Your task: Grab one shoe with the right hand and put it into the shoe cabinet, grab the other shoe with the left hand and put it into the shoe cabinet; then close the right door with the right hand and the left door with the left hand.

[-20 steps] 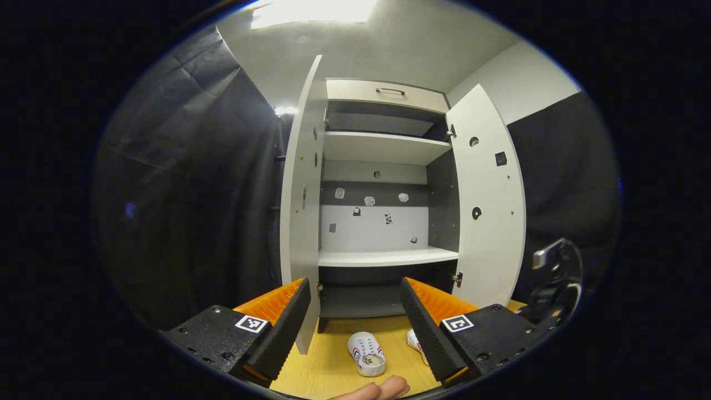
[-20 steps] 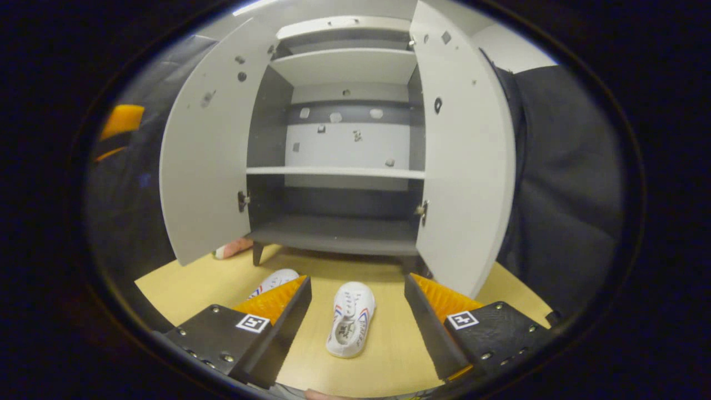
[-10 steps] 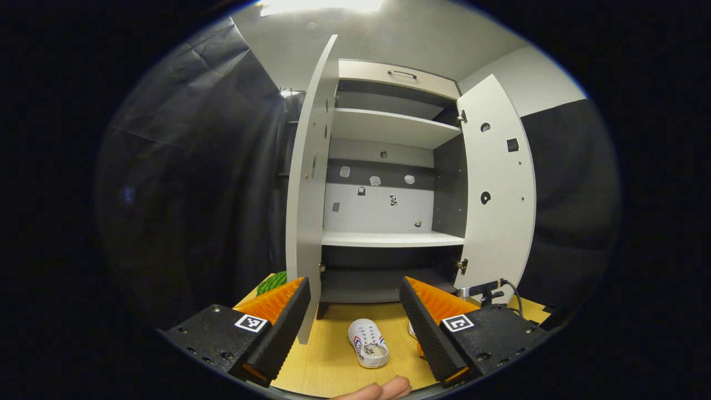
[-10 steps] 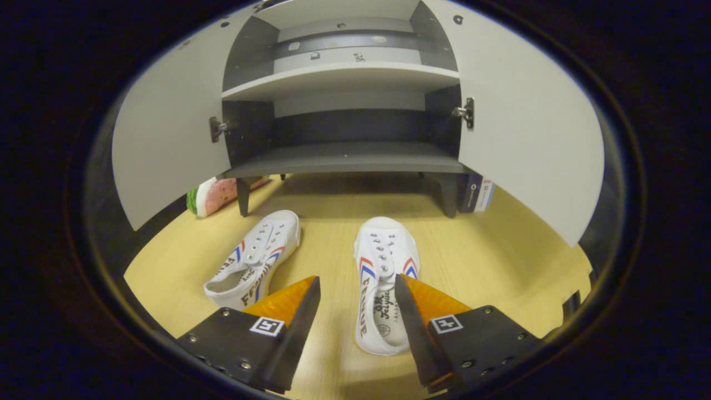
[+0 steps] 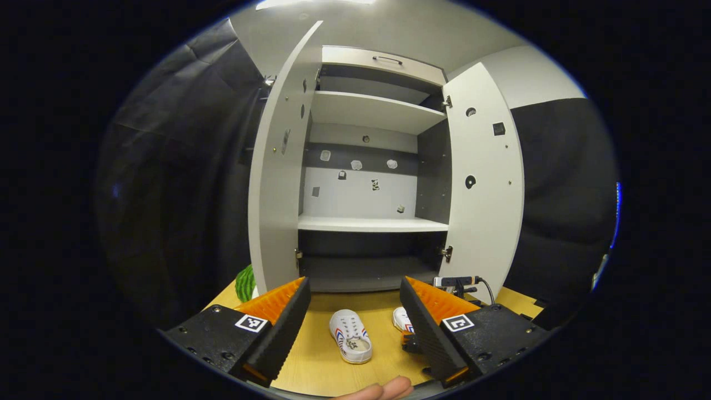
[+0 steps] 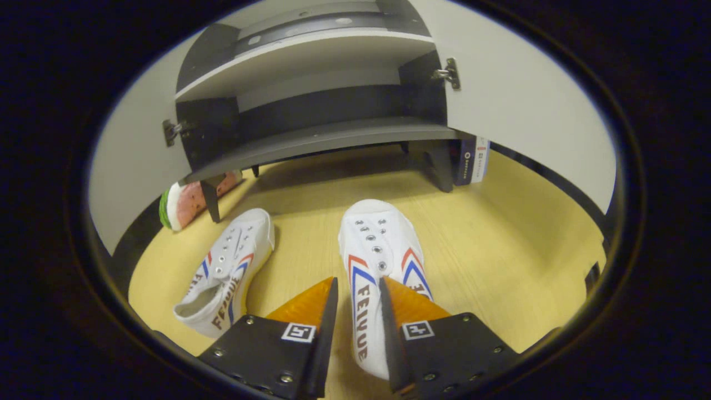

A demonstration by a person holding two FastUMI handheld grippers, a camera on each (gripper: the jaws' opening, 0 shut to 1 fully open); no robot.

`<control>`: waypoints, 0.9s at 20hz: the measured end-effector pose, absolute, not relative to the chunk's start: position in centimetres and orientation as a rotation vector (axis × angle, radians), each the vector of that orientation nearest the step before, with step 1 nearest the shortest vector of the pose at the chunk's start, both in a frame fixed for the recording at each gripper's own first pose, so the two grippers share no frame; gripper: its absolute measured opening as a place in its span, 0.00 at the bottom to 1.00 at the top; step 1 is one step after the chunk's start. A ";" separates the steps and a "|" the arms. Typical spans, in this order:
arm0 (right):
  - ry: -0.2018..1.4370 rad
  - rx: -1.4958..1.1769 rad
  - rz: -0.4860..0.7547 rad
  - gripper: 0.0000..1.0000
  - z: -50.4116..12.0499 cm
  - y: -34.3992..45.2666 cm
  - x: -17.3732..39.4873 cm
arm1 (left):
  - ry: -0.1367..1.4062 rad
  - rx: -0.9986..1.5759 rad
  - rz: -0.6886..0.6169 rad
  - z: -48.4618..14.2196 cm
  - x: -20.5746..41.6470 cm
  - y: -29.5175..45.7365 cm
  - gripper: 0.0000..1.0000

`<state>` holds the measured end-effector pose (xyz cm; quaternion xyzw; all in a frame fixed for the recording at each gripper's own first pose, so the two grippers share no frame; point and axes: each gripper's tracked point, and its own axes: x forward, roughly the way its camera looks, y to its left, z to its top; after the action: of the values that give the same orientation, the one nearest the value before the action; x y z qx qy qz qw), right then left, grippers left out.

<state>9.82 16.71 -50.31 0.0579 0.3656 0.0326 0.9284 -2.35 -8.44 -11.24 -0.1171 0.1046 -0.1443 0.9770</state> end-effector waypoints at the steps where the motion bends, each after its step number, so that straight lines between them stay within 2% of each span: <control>1: 0.741 0.111 0.085 0.42 -50.7 16.3 10.7 | 0.232 -0.245 -0.290 -11.7 -2.3 -8.6 0.98; 2: 0.764 0.176 0.136 0.41 -50.8 16.9 10.2 | 0.247 -0.237 -0.289 -12.1 -2.3 -8.6 0.98; 3: 0.750 0.204 0.154 0.03 -51.1 17.1 11.2 | 0.249 -0.229 -0.284 -12.3 -2.2 -8.5 0.99; 8: 0.752 0.354 0.273 0.03 -50.4 17.2 10.8 | 0.214 -0.241 -0.260 -12.2 -1.3 -7.9 0.99; 13: 0.617 0.273 0.350 0.00 -48.6 17.3 10.4 | 0.226 -0.235 -0.239 -13.3 -1.5 -6.9 0.99; 16: 0.568 0.287 0.351 0.00 -47.2 16.9 11.1 | 0.166 -0.209 -0.203 -13.0 -0.7 -5.4 0.96; 18: 0.540 0.265 0.348 0.00 -46.8 16.9 10.9 | 0.138 -0.200 -0.189 -12.9 -0.5 -4.9 0.99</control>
<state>10.86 16.87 -46.81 0.1299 0.2645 0.1706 0.9402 -0.50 -4.90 -12.88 -0.0997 0.0686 -0.0943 0.9882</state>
